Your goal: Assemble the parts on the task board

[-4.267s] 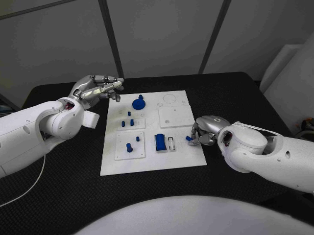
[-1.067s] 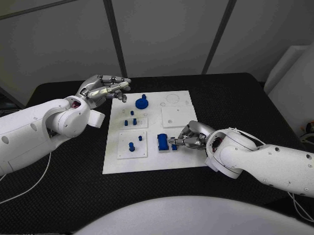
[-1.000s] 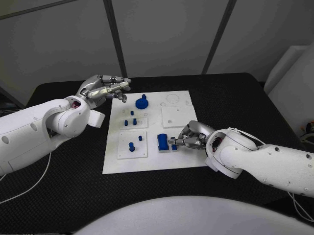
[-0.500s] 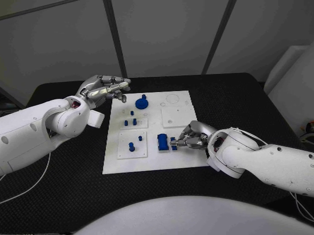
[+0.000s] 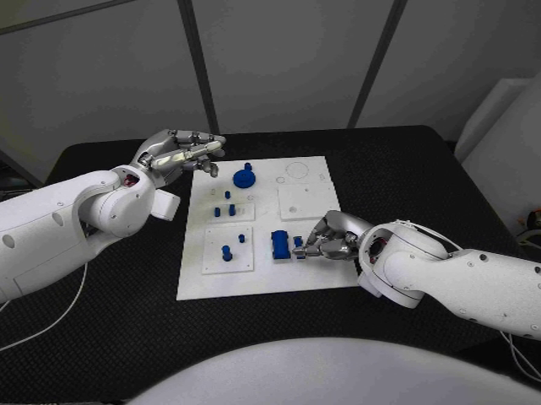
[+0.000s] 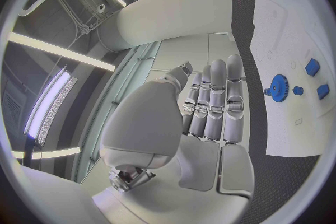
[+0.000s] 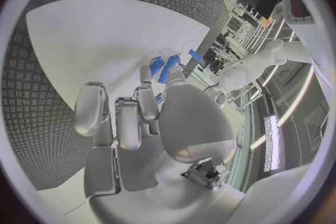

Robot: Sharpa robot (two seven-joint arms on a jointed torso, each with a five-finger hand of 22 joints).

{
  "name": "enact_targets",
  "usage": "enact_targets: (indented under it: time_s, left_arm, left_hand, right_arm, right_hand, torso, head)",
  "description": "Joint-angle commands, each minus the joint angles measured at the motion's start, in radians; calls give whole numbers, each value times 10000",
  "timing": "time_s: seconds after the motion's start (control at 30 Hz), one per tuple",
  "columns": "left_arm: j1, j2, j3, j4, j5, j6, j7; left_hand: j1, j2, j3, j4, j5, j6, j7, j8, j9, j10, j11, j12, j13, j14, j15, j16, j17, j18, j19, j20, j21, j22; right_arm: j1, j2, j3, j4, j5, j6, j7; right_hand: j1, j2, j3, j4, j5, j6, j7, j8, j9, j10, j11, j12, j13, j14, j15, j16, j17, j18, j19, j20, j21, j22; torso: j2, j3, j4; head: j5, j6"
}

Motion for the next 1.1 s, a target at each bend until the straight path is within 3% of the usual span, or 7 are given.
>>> enact_targets:
  time_s: [0.03,0.63,1.1]
  left_arm:
    - [17,-1,6,6,48,90,12]
    - [15,34,5,3,48,181,7]
    - [15,50,5,-16,48,177,-1]
  left_hand:
    - [-16,79,16,63,11,-58,6,66,-11,-80,-10,54,10,-62,7,-55,7,-129,-20,67,-69,-16]
    - [35,64,29,24,12,-78,6,79,-9,-106,-10,73,14,-83,5,-77,4,-125,-32,69,-87,-29]
    - [34,62,27,25,10,-88,12,81,-10,-116,-5,77,14,-89,8,-83,4,-125,-35,70,-92,-33]
  right_arm:
    - [9,23,1,-26,-83,264,187]
    - [8,209,1,-605,-522,69,230]
    - [9,235,4,-642,-695,-93,517]
  right_hand:
    - [153,7,-43,-49,-39,5,59,-20,18,-65,-17,-23,-15,746,82,-23,1085,63,-57,8,-37,13]
    - [893,442,73,-350,-467,166,-37,127,129,21,-102,100,79,777,15,70,1232,30,50,-45,77,159]
    - [1160,449,15,-517,-684,196,-61,205,188,37,-128,118,94,778,-11,77,1246,27,55,-73,81,174]
  torso:
    - [2,-4,7]
    - [13,0,8]
    - [-12,-5,-7]
  head:
    - [20,1]
    - [35,1]
    - [20,1]
